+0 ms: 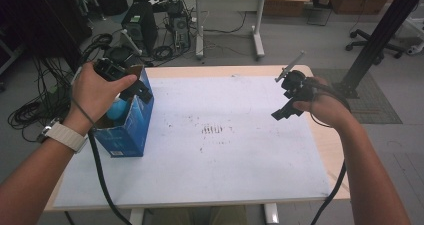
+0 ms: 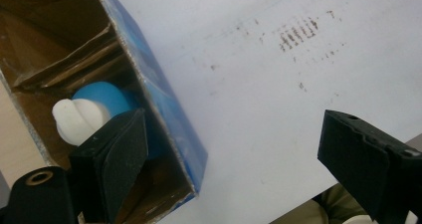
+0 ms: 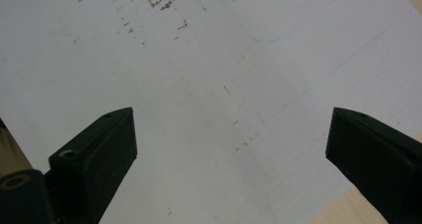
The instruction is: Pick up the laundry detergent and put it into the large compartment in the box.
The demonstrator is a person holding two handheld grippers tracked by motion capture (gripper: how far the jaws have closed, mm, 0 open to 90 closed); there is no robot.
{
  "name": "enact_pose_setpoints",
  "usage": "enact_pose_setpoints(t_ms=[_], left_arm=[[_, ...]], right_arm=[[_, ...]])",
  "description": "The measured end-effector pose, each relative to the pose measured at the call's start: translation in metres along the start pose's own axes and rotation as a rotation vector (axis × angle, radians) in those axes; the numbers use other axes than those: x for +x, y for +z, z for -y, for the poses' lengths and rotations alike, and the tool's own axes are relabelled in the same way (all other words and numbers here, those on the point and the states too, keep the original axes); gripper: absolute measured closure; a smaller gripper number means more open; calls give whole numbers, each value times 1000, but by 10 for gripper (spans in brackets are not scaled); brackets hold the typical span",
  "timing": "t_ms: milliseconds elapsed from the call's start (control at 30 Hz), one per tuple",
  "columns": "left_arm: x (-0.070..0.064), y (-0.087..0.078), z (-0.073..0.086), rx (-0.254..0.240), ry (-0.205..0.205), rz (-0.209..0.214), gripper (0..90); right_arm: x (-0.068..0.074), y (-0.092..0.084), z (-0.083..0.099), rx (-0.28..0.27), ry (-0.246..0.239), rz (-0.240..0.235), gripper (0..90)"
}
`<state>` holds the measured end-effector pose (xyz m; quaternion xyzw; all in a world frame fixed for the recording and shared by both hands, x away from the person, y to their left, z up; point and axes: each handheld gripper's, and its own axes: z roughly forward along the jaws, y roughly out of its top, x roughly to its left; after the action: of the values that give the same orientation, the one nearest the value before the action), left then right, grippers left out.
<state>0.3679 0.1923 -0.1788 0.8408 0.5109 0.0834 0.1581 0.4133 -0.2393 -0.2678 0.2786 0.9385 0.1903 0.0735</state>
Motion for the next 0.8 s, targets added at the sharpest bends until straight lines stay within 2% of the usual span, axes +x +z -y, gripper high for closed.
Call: enact_pose_setpoints(t_ms=[500,800], left_arm=[[-18,3,0,6,88,49,117],[-24,6,0,7,121,75,108]], right_arm=[[1,-1,0,-5,-1,-2,61],[2,-4,-1,-11,-1,1,61]])
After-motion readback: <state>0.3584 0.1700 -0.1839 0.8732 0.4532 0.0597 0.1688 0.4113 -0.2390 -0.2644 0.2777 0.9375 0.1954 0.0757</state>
